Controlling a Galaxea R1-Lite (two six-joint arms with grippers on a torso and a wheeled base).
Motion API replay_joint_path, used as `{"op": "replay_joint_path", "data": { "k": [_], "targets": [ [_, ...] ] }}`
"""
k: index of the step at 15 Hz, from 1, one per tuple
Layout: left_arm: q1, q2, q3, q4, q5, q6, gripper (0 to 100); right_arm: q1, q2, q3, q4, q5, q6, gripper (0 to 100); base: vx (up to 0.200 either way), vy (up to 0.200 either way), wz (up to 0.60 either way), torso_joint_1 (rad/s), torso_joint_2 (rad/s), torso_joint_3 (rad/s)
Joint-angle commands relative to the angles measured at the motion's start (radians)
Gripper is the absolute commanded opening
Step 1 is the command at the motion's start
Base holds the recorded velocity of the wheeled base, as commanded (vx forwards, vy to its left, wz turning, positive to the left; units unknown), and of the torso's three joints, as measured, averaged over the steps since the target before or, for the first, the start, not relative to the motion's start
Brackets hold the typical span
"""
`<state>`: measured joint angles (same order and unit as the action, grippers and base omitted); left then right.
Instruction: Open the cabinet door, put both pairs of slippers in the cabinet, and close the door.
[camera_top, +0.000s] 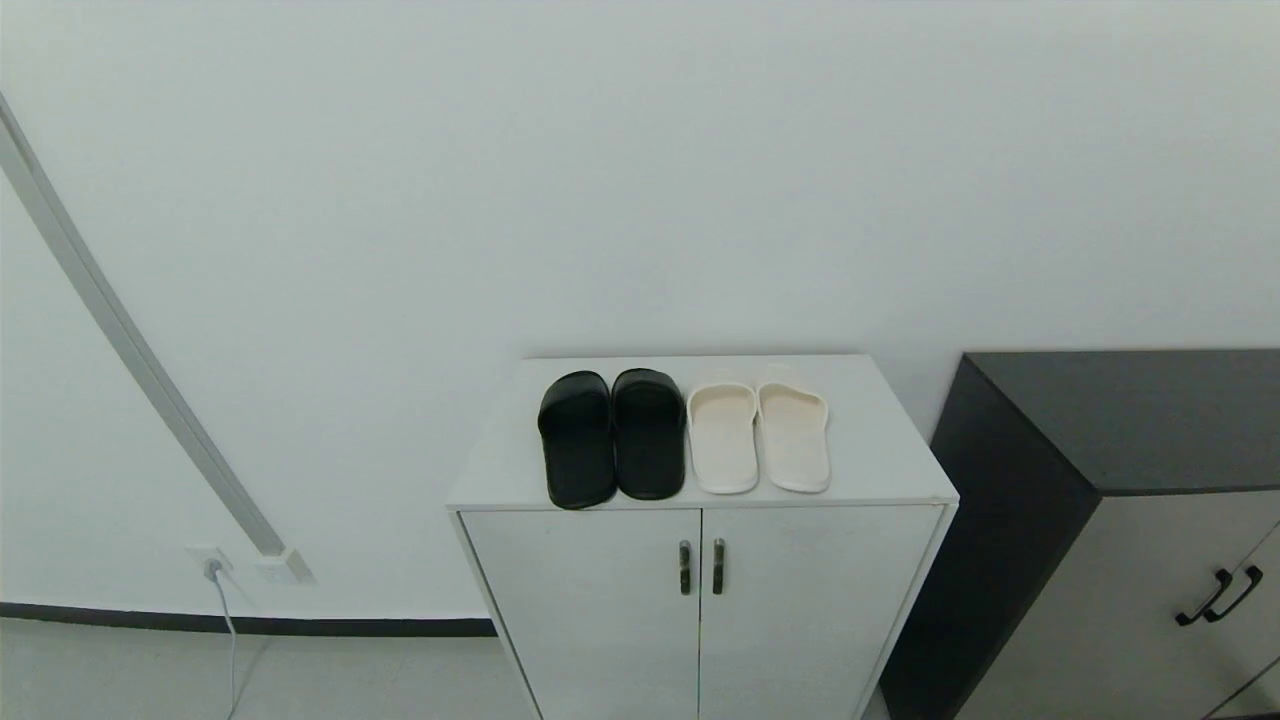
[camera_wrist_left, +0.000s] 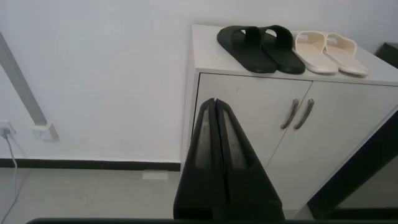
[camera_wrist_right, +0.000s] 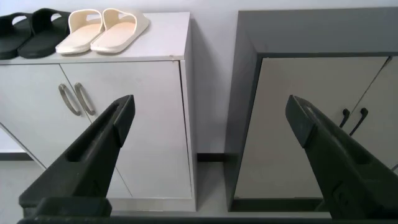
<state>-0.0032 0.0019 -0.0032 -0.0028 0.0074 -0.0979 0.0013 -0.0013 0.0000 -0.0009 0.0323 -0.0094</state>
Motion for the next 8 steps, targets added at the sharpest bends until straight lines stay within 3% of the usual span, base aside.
{"op": "replay_joint_path", "data": {
  "k": [1,8],
  "targets": [
    [0.000,0.000,0.002,0.000,0.000,0.000,0,0.000,0.001,0.000,0.001,0.001,-0.001,100,0.000,0.000,0.00,0.000,0.00,0.000],
    [0.000,0.000,0.000,0.000,0.000,0.003,0,0.000,0.001,0.000,0.001,0.032,-0.017,100,0.000,0.000,0.00,0.000,0.00,0.000]
  ]
}}
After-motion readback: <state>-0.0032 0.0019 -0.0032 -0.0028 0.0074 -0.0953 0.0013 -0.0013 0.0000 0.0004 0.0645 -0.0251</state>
